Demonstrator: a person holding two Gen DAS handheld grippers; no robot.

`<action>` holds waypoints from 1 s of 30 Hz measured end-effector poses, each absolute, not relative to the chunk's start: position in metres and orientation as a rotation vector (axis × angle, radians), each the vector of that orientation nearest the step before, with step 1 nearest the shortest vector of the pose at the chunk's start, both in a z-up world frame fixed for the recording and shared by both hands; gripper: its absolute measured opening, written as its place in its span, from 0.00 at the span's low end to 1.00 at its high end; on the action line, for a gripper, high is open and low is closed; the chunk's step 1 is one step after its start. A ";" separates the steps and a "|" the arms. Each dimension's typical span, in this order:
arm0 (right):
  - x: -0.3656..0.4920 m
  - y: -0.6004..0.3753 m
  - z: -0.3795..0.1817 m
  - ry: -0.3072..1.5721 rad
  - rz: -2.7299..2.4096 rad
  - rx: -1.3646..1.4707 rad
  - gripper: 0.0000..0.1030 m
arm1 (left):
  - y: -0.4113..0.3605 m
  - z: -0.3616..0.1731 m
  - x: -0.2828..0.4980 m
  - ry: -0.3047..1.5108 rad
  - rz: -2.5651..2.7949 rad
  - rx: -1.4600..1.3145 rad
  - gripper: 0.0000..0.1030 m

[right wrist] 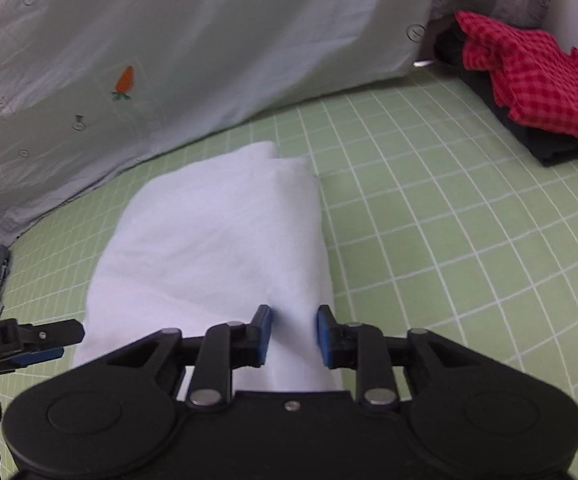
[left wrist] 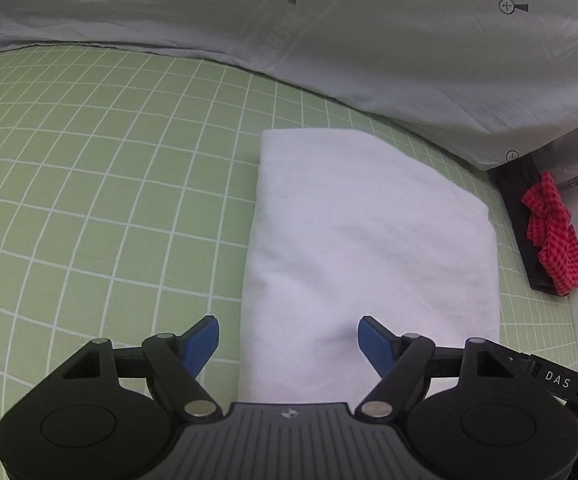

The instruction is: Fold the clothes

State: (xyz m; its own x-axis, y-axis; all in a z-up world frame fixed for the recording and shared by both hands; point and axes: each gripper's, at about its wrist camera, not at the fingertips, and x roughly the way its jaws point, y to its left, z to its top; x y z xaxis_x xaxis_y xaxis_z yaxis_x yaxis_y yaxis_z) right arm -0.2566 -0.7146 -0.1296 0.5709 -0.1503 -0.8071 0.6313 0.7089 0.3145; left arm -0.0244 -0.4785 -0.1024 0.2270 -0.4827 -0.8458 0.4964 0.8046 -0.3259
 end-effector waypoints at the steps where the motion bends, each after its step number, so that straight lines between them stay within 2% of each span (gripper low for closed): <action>1: -0.260 -0.716 -0.136 0.852 -0.492 0.674 0.48 | -0.477 -0.108 -0.025 1.173 -0.665 0.019 0.76; 2: -0.264 -0.717 -0.142 0.856 -0.486 0.710 0.62 | -0.476 -0.113 -0.026 1.185 -0.656 0.023 0.81; 4: -0.261 -0.716 -0.150 0.873 -0.457 0.728 0.74 | -0.470 -0.122 -0.025 1.216 -0.649 -0.024 0.85; 6: -0.258 -0.715 -0.158 0.885 -0.446 0.740 0.76 | -0.466 -0.130 -0.022 1.261 -0.653 -0.080 0.85; 10: -0.253 -0.722 -0.168 0.869 -0.428 0.804 0.88 | -0.463 -0.141 -0.016 1.317 -0.671 -0.160 0.85; 12: -0.247 -0.722 -0.169 0.863 -0.407 0.813 0.89 | -0.466 -0.144 -0.014 1.333 -0.691 -0.186 0.84; 15: -0.239 -0.716 -0.167 0.858 -0.381 0.814 0.88 | -0.474 -0.149 -0.010 1.356 -0.731 -0.221 0.76; 16: -0.236 -0.714 -0.166 0.862 -0.385 0.805 0.85 | -0.476 -0.148 -0.010 1.359 -0.733 -0.208 0.73; 18: -0.233 -0.710 -0.162 0.887 -0.352 0.782 0.72 | -0.479 -0.146 -0.009 1.368 -0.742 -0.181 0.64; 19: -0.232 -0.710 -0.159 0.900 -0.327 0.767 0.53 | -0.478 -0.145 -0.007 1.381 -0.743 -0.192 0.56; 20: -0.232 -0.710 -0.155 0.912 -0.303 0.751 0.39 | -0.475 -0.145 -0.006 1.390 -0.736 -0.221 0.48; 23: -0.240 -0.705 -0.142 0.873 -0.299 0.753 0.25 | -0.468 -0.132 -0.011 1.370 -0.762 -0.255 0.35; 26: -0.247 -0.689 -0.120 0.831 -0.321 0.717 0.20 | -0.461 -0.114 -0.020 1.326 -0.809 -0.264 0.26; 30: -0.263 -0.659 -0.090 0.810 -0.342 0.623 0.19 | -0.452 -0.090 -0.033 1.268 -0.872 -0.275 0.24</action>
State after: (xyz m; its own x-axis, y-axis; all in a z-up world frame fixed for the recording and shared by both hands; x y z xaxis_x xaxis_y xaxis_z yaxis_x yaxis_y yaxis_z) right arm -0.2627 -0.6586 -0.0899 0.6496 -0.0511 -0.7585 0.5087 0.7707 0.3837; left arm -0.0327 -0.4521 -0.0903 0.0386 -0.6995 -0.7136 0.4158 0.6606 -0.6251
